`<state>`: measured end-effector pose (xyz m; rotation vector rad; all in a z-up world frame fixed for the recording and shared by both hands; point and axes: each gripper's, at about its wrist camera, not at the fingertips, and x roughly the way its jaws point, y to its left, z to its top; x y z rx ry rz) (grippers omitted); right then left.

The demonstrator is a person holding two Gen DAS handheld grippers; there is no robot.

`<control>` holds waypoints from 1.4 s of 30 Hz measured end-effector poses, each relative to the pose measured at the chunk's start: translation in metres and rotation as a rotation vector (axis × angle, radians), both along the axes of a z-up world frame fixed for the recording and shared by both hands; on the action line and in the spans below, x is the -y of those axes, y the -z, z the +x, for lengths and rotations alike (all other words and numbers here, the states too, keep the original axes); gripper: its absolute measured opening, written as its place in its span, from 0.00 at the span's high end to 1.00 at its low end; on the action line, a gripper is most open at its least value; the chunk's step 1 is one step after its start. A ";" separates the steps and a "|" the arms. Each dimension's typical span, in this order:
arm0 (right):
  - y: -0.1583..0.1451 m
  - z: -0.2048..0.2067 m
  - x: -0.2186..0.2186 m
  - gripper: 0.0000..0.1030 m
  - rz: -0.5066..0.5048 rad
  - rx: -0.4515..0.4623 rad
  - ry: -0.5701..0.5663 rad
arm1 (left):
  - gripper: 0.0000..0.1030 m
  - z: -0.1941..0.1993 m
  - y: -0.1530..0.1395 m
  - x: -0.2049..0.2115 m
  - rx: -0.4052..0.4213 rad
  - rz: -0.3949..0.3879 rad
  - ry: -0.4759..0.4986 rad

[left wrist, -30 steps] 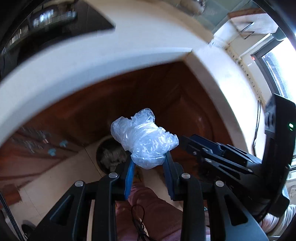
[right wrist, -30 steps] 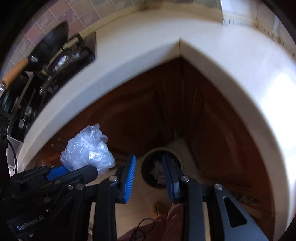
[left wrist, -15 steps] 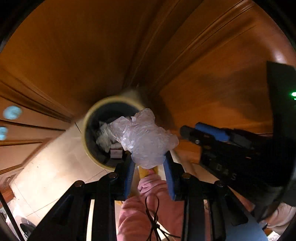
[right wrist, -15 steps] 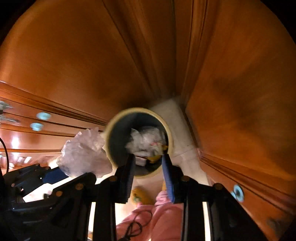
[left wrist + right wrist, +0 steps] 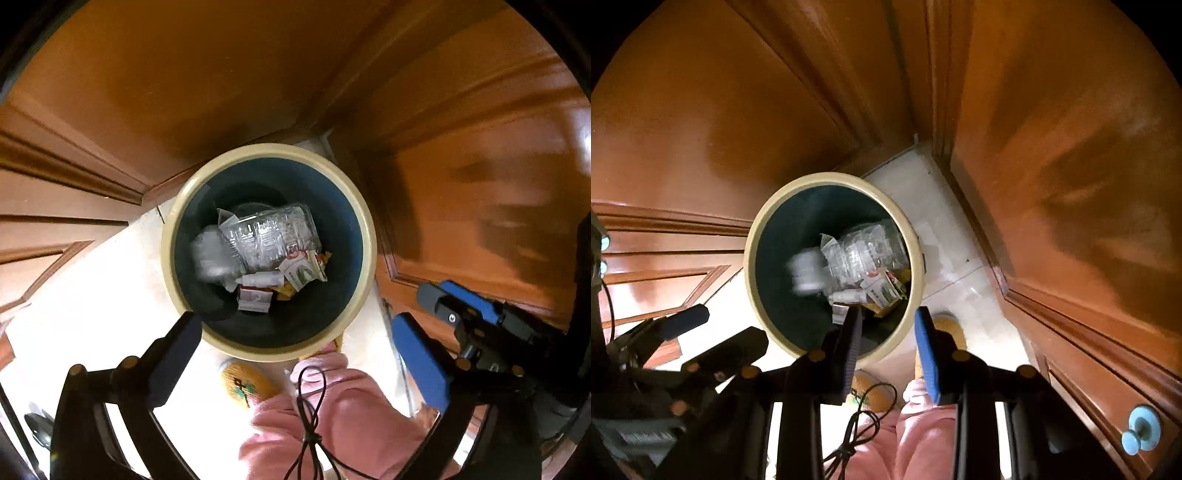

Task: Collect trash

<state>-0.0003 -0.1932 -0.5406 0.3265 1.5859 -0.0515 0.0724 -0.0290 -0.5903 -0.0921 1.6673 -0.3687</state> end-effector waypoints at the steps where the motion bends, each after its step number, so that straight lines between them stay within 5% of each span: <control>1: -0.001 0.000 -0.002 0.71 -0.001 0.003 -0.007 | 0.01 0.000 -0.002 -0.002 0.003 0.000 -0.003; 8: -0.027 0.000 -0.007 0.71 0.005 0.024 -0.025 | 0.01 -0.001 -0.019 -0.005 -0.004 -0.018 0.016; 18: -0.090 -0.007 -0.014 0.71 -0.003 0.044 -0.058 | 0.01 -0.015 -0.087 -0.006 0.006 -0.003 0.055; 33: -0.274 -0.015 -0.009 0.71 -0.019 0.206 -0.120 | 0.01 -0.039 -0.311 -0.002 0.256 -0.079 0.086; 42: -0.408 -0.006 0.007 0.62 -0.039 0.375 -0.083 | 0.01 -0.036 -0.469 -0.001 0.505 -0.079 0.058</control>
